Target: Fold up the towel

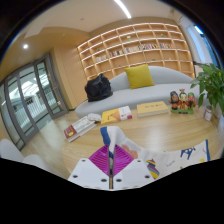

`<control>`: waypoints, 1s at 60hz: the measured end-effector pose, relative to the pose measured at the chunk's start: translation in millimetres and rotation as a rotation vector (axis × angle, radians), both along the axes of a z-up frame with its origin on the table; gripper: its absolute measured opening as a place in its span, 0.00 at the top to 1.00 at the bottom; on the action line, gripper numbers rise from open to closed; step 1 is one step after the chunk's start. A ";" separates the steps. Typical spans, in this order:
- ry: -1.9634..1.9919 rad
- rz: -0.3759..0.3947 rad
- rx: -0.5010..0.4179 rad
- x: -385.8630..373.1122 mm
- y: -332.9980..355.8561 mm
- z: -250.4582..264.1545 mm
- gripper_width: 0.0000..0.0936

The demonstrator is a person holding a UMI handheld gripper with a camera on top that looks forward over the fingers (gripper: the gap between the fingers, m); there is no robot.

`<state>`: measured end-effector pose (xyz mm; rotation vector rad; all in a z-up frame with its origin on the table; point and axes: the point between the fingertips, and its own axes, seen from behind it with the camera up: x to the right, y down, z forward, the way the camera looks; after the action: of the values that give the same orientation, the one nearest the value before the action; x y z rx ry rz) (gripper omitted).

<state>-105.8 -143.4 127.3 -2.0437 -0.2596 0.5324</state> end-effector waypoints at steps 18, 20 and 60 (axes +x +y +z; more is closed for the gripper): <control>-0.035 -0.248 0.060 158.2 52.0 24.6 0.96; -0.068 -0.290 0.036 185.7 55.6 4.1 0.94; -0.320 -0.331 0.060 280.4 -74.5 20.5 0.09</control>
<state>174.6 -217.9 147.8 -2.0527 -0.1190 -0.0070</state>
